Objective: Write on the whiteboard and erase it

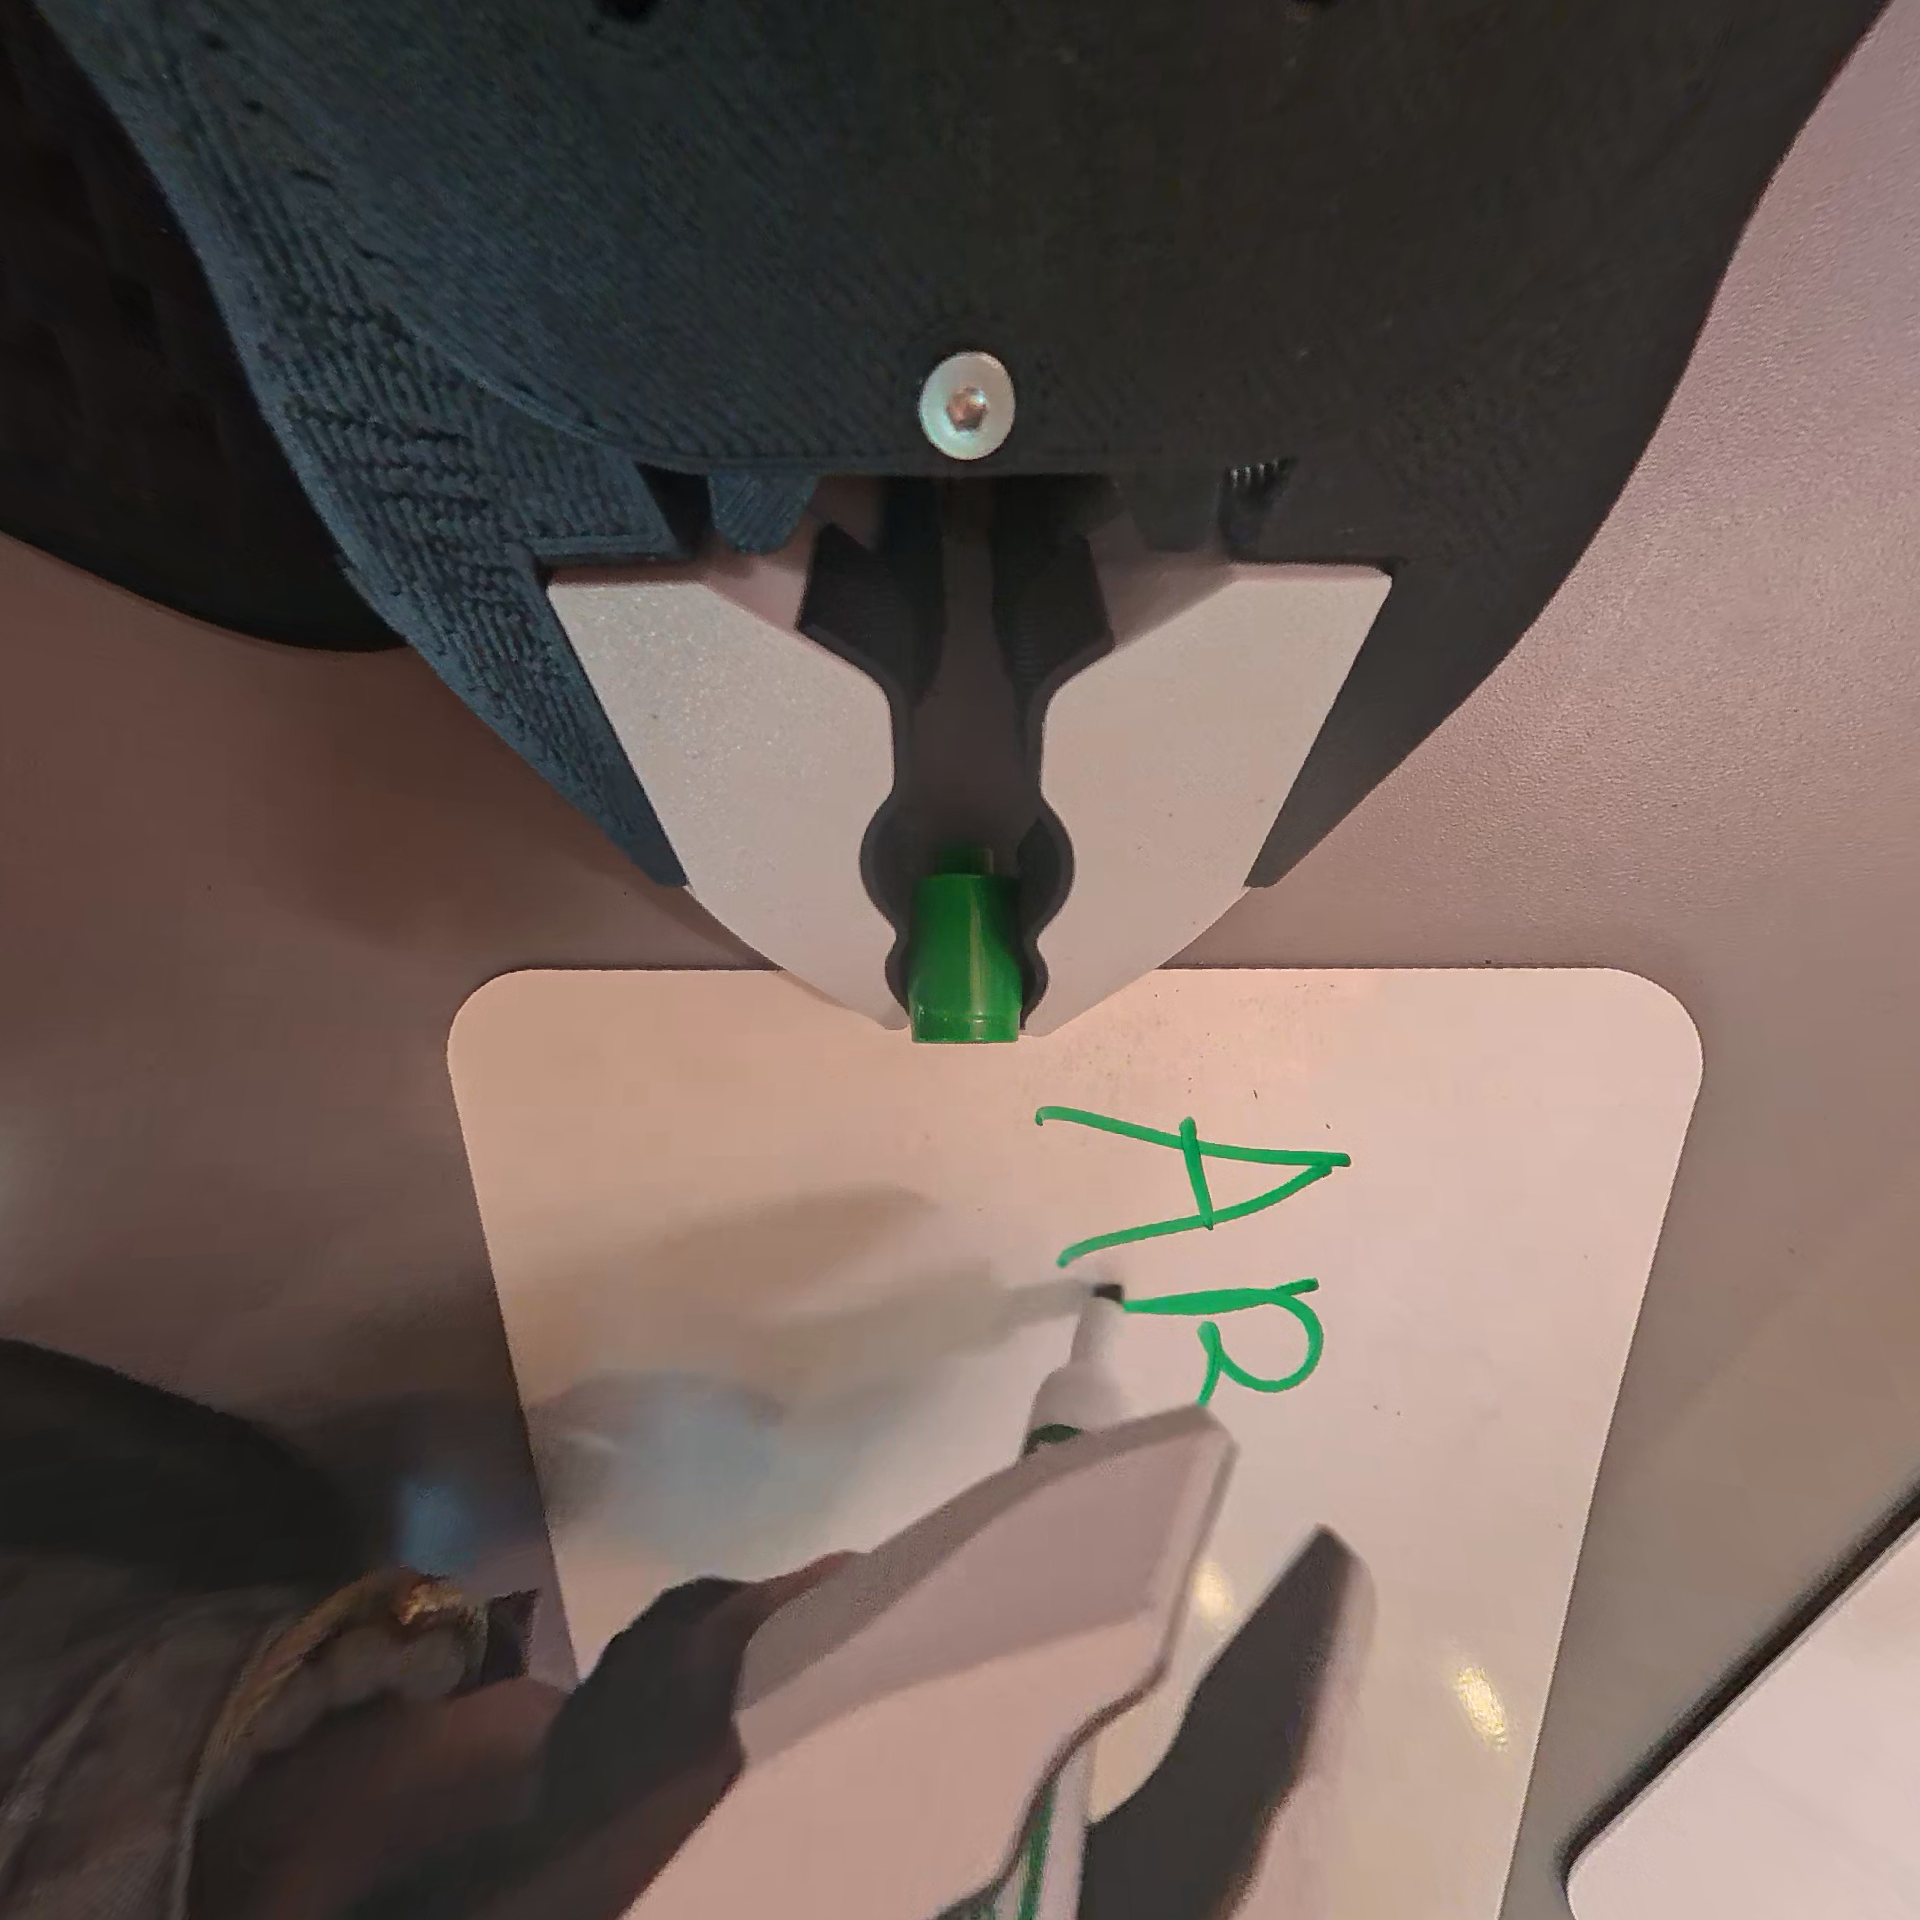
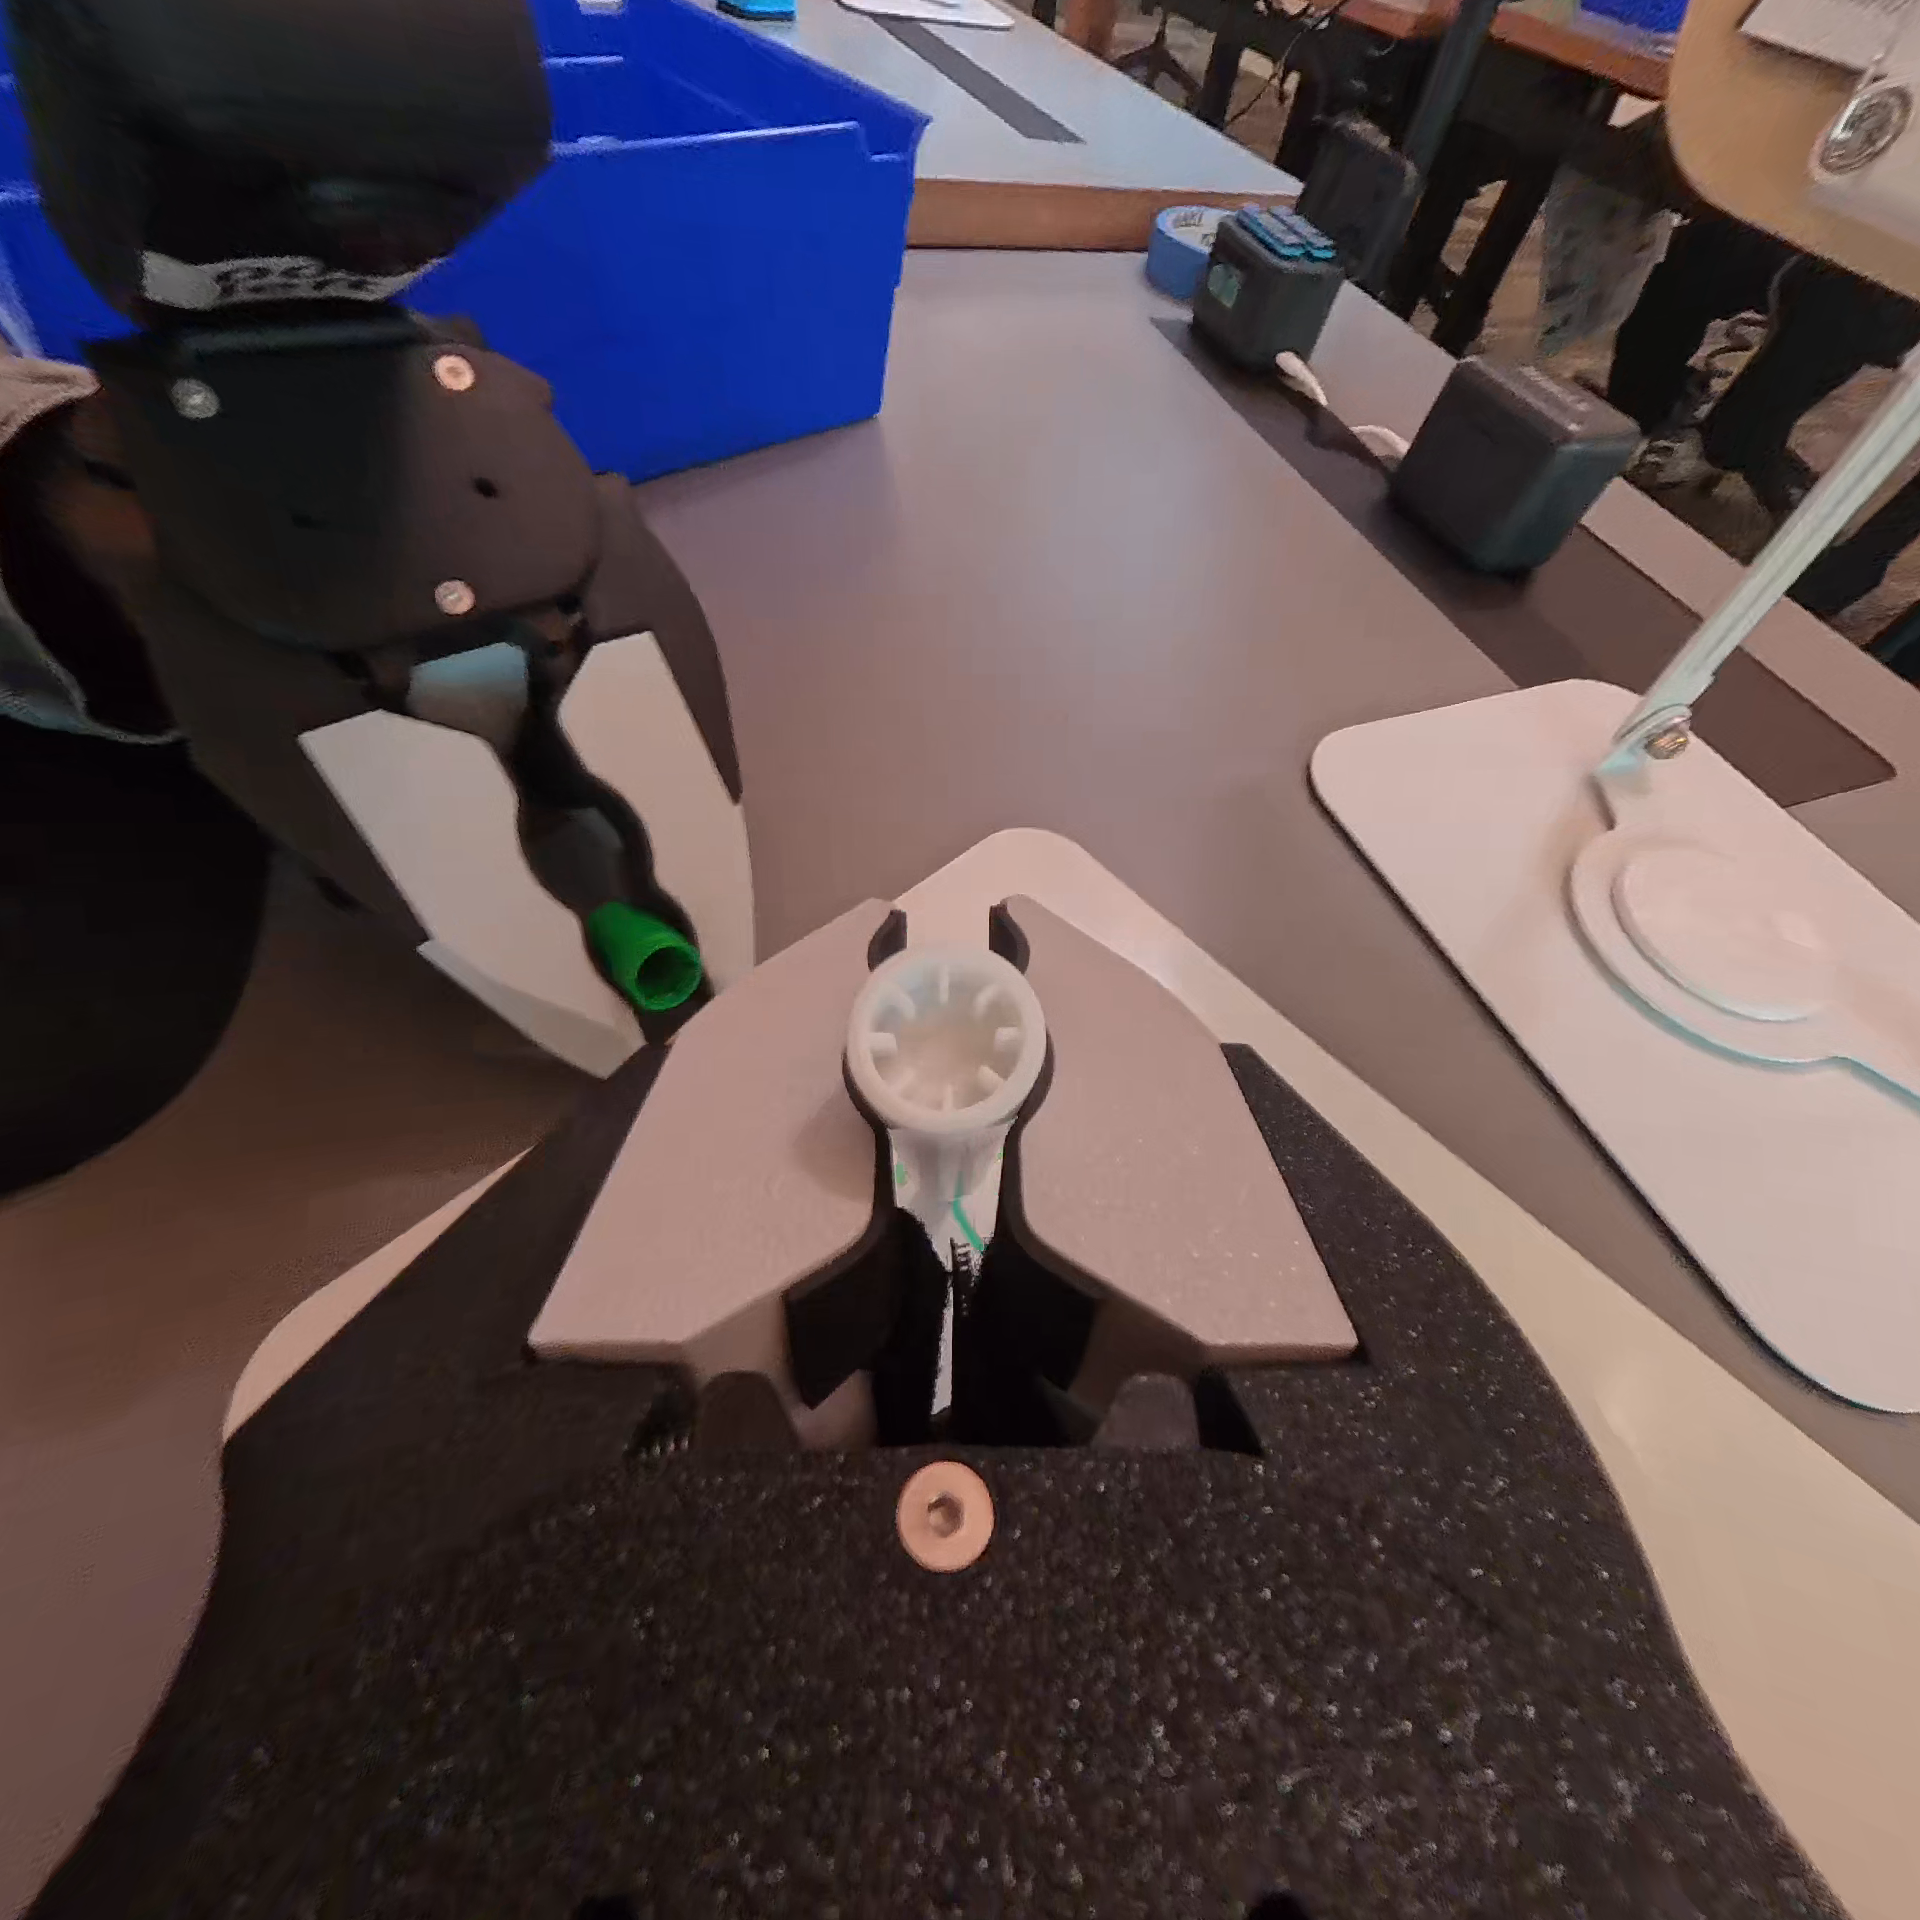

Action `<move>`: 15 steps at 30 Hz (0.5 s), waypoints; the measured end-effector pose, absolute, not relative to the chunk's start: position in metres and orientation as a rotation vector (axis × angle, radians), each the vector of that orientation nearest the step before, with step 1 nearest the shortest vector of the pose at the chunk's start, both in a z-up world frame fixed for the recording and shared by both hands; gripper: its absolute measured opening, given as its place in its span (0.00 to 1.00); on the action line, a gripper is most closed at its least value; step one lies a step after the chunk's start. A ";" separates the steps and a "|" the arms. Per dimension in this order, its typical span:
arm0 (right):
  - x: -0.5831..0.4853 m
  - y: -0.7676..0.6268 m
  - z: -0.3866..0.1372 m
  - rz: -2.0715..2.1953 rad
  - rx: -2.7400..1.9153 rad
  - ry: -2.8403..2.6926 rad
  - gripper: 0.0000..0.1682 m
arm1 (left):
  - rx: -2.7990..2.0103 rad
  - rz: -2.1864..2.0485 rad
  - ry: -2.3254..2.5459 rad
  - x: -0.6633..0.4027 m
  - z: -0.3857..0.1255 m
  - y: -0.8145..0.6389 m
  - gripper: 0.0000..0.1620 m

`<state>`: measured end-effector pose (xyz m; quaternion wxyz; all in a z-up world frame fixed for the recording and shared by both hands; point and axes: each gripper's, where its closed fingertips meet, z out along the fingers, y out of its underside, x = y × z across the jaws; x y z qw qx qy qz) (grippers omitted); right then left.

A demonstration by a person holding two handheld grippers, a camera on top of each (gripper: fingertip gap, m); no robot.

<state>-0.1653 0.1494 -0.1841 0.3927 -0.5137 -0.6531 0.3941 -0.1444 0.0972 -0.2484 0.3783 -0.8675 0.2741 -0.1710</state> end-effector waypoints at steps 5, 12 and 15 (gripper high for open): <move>-0.156 0.202 -0.171 0.936 -1.349 -1.522 0.09 | -2.217 -0.440 0.700 -0.144 -0.248 0.097 0.10; -0.163 0.221 -0.184 0.908 -1.367 -1.537 0.09 | -2.217 -0.441 0.701 -0.144 -0.248 0.097 0.10; -0.160 0.221 -0.186 0.903 -1.377 -1.541 0.09 | -2.217 -0.441 0.701 -0.144 -0.248 0.097 0.10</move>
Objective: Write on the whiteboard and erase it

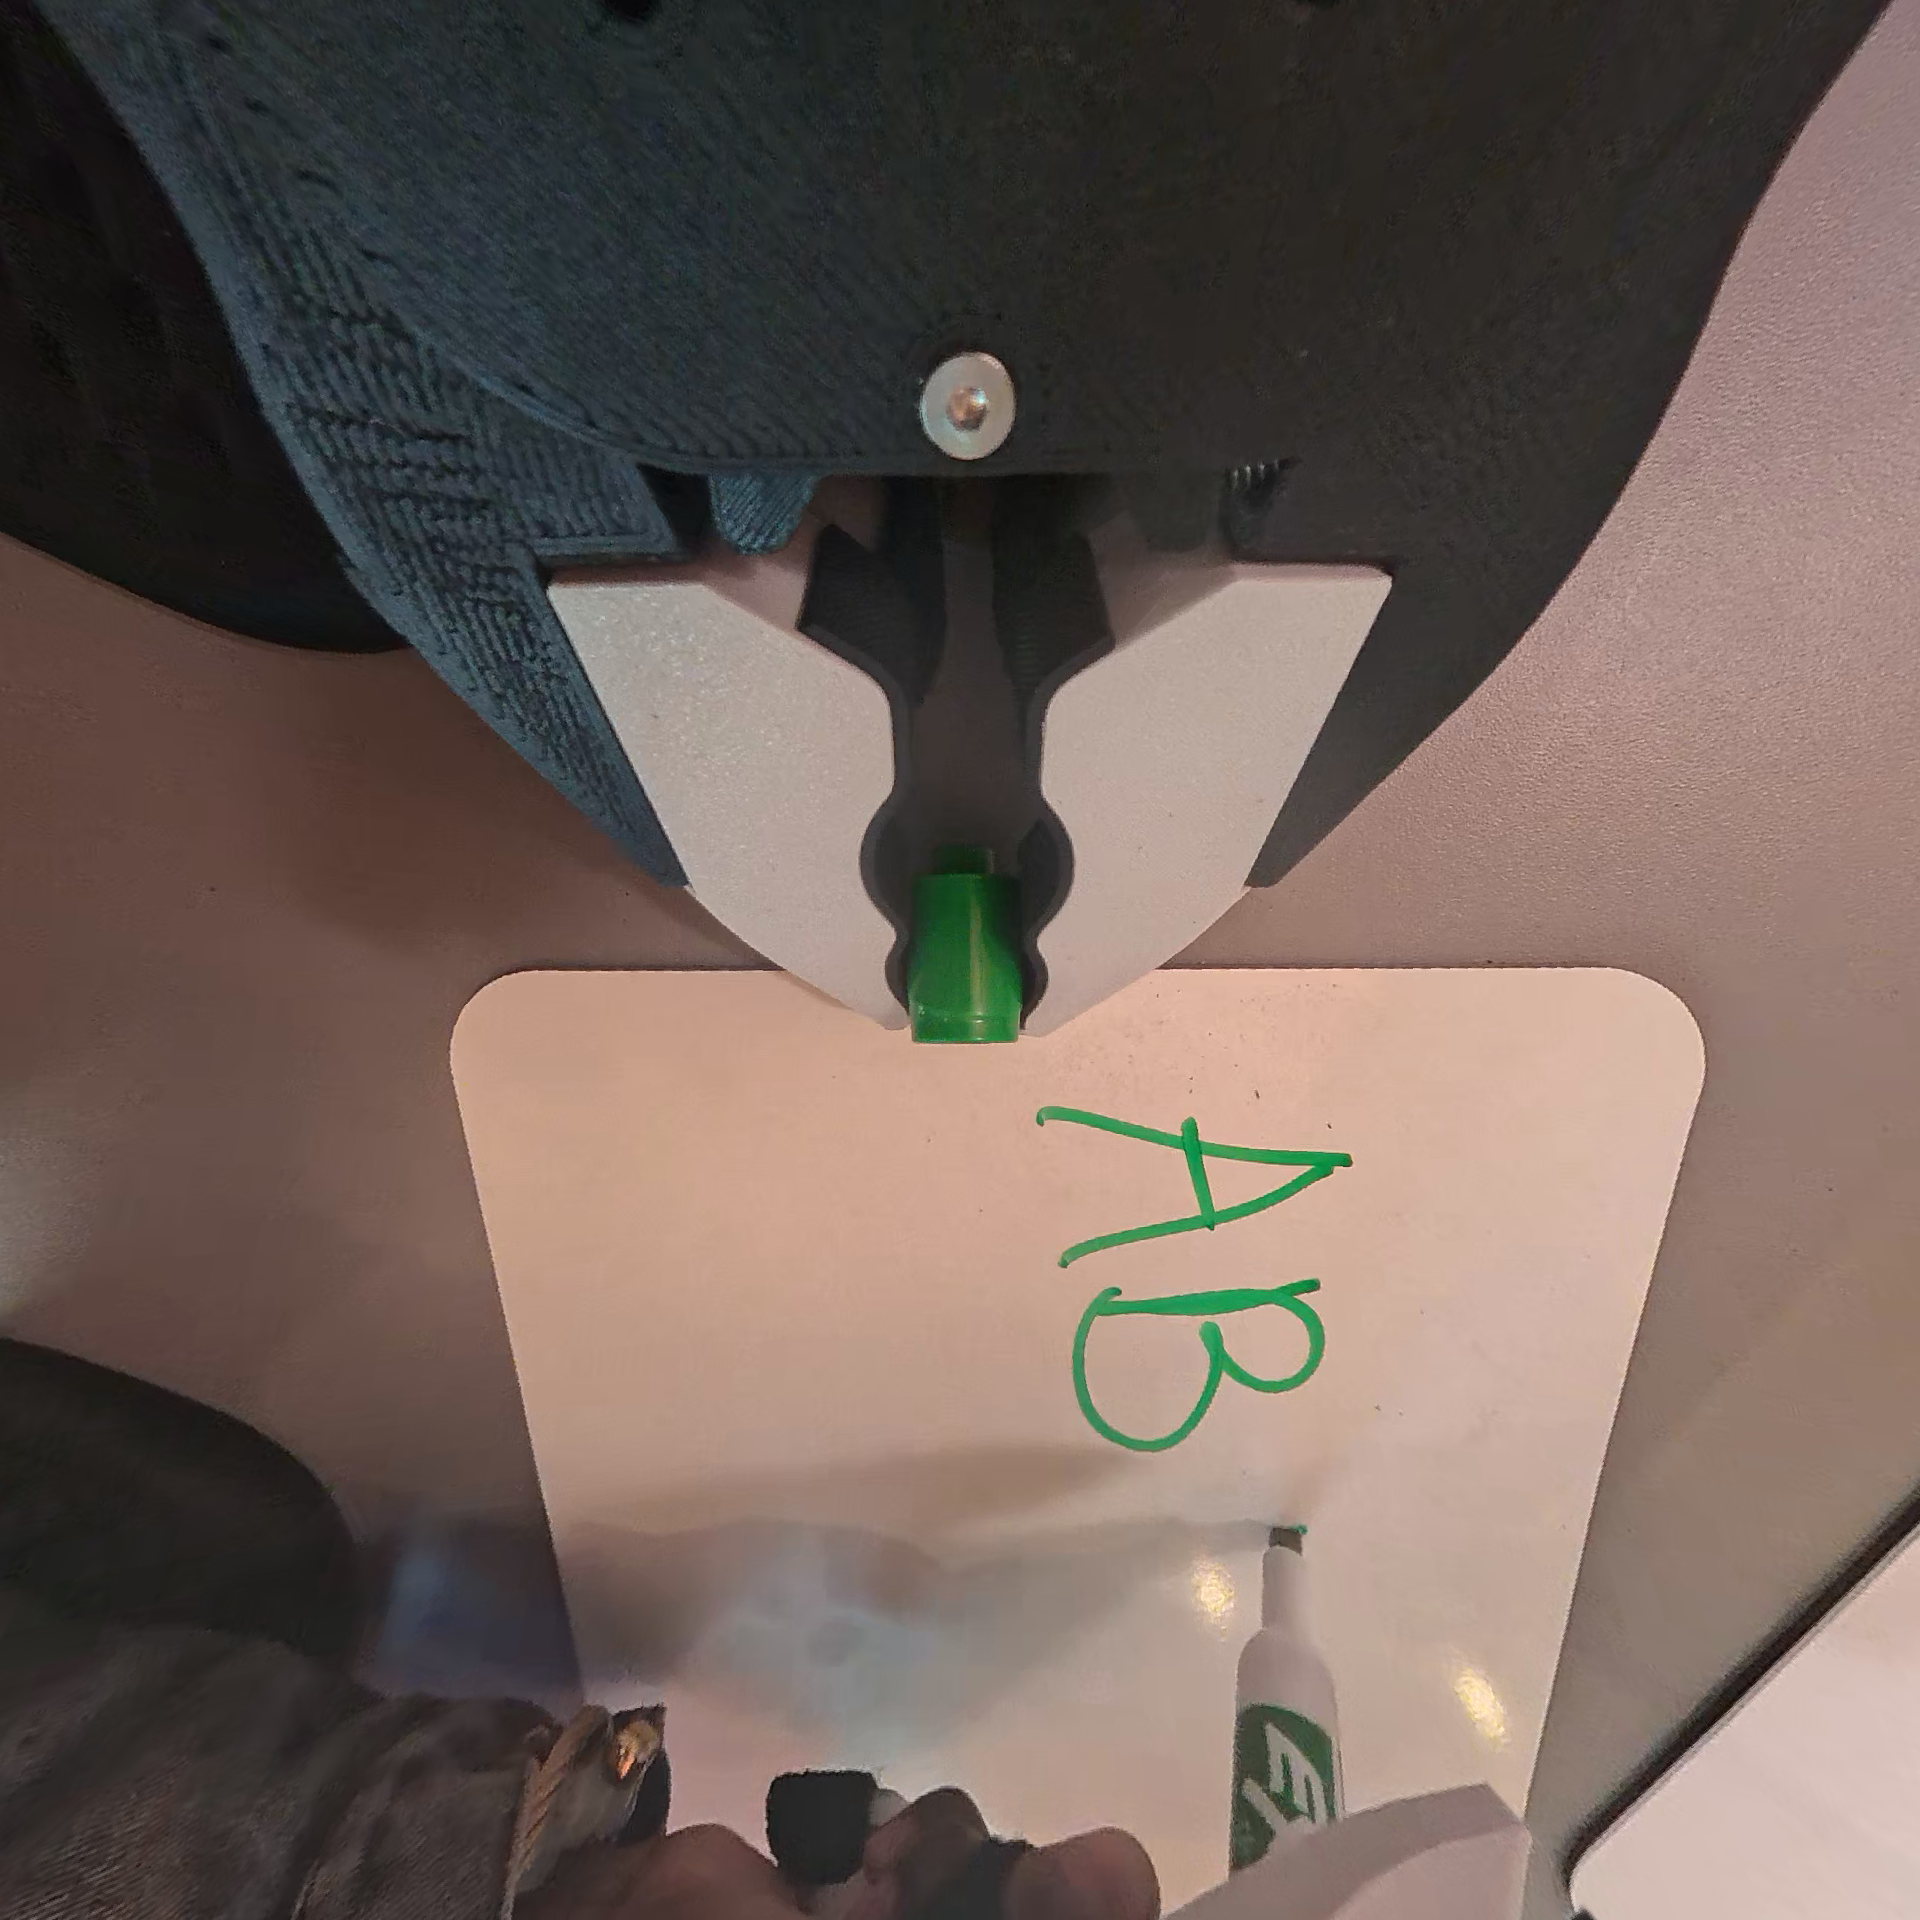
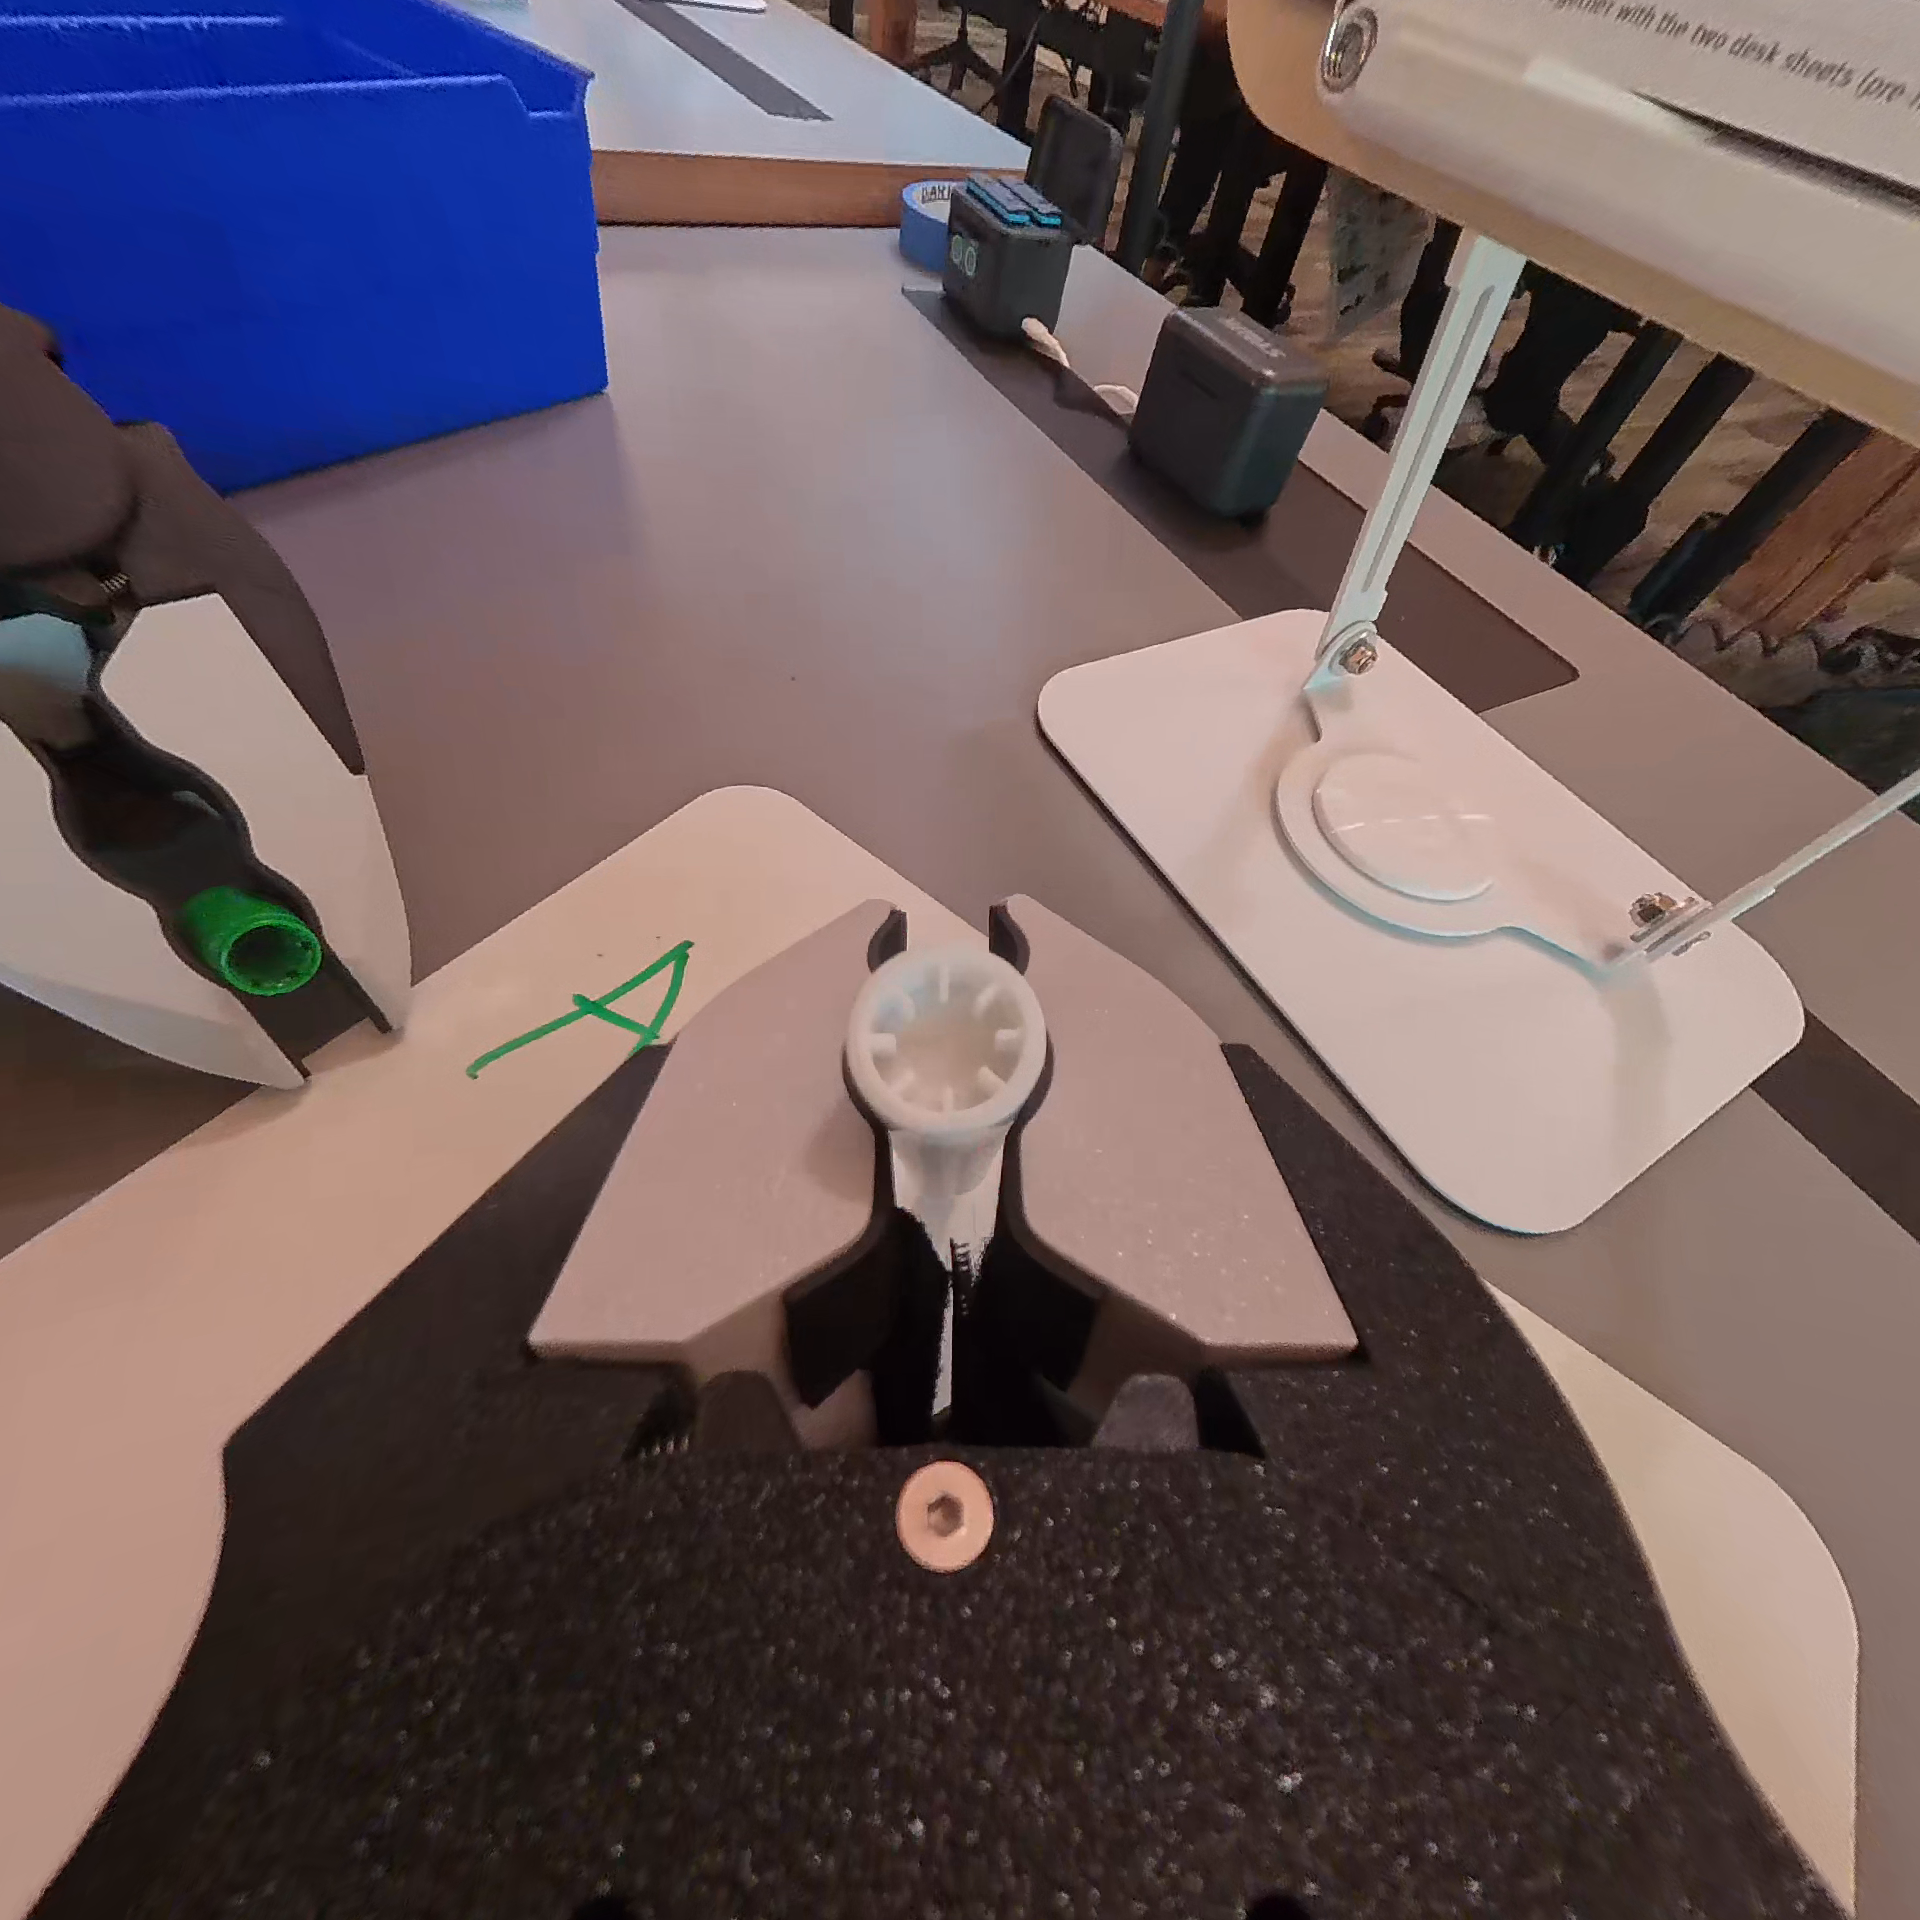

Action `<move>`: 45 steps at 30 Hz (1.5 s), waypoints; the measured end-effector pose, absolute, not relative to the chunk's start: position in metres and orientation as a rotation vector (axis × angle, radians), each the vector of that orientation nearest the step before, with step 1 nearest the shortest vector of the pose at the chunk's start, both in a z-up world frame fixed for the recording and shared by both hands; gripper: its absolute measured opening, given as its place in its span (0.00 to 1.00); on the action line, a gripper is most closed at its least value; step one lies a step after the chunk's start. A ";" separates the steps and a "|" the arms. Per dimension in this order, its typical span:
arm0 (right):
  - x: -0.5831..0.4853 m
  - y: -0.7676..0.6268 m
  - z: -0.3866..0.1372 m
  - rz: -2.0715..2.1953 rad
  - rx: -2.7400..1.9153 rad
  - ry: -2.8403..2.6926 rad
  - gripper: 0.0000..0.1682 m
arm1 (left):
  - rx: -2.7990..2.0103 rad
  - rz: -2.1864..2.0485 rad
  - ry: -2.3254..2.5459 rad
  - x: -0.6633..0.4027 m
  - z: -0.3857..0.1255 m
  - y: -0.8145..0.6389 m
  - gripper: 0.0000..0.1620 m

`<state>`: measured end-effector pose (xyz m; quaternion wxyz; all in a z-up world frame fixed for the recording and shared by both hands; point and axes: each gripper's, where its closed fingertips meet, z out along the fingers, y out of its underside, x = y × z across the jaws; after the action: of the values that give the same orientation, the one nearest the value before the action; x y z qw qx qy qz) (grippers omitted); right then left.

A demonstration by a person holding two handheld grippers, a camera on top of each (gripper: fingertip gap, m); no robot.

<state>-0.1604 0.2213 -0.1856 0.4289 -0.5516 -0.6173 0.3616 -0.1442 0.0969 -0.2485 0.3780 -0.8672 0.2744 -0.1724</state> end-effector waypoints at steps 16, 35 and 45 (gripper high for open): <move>-0.144 0.233 -0.178 0.863 -1.376 -1.501 0.09 | -2.216 -0.439 0.702 -0.144 -0.248 0.097 0.10; -0.149 0.244 -0.186 0.858 -1.408 -1.504 0.09 | -2.215 -0.436 0.707 -0.144 -0.248 0.096 0.10; -0.115 0.239 -0.188 0.819 -1.464 -1.517 0.09 | -2.214 -0.434 0.711 -0.144 -0.248 0.096 0.10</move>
<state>-0.1154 0.2388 -0.1882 0.4260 -0.5856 -0.6070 0.3275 -0.1438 0.0963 -0.2484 0.3786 -0.8663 0.2781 -0.1697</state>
